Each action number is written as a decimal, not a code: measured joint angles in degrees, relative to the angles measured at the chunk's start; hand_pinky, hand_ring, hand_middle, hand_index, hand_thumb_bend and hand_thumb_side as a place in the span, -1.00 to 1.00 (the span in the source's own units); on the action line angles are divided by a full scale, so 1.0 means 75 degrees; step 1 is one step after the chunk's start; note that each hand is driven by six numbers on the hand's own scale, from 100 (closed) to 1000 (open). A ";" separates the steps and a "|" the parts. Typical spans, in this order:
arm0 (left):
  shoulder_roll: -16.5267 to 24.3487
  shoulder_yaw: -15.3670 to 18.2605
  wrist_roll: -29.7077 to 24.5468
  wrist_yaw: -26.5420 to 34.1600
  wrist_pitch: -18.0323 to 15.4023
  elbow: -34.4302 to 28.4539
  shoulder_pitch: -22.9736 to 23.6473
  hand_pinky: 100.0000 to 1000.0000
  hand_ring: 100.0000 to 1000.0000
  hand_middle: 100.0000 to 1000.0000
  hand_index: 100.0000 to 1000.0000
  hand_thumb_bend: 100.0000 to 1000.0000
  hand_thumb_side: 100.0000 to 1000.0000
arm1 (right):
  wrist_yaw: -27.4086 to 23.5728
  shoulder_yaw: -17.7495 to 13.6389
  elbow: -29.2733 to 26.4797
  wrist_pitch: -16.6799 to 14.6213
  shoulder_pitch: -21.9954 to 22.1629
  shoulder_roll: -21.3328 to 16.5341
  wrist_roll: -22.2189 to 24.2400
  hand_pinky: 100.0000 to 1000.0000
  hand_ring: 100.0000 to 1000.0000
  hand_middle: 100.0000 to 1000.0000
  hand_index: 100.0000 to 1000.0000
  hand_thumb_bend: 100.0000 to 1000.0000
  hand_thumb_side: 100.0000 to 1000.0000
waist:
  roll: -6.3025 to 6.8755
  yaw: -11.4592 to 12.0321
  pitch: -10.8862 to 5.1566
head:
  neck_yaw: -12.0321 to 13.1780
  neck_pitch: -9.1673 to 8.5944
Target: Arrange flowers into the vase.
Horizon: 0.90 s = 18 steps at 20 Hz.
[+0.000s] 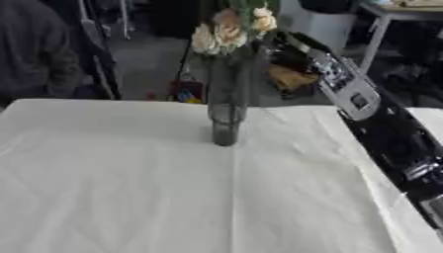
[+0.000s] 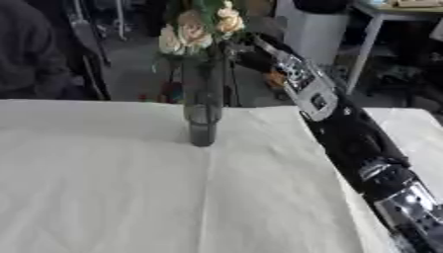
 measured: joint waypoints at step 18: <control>-0.0072 0.0272 0.0338 -0.0154 0.0015 0.0006 0.0135 0.24 0.41 0.31 0.38 0.06 0.42 | -0.2094 -0.0813 -0.4129 0.0257 0.3688 -0.1133 -0.1553 0.84 0.80 0.65 0.83 -0.91 0.59 | 0.0018 -0.0812 0.0046 | 0.0692 0.0056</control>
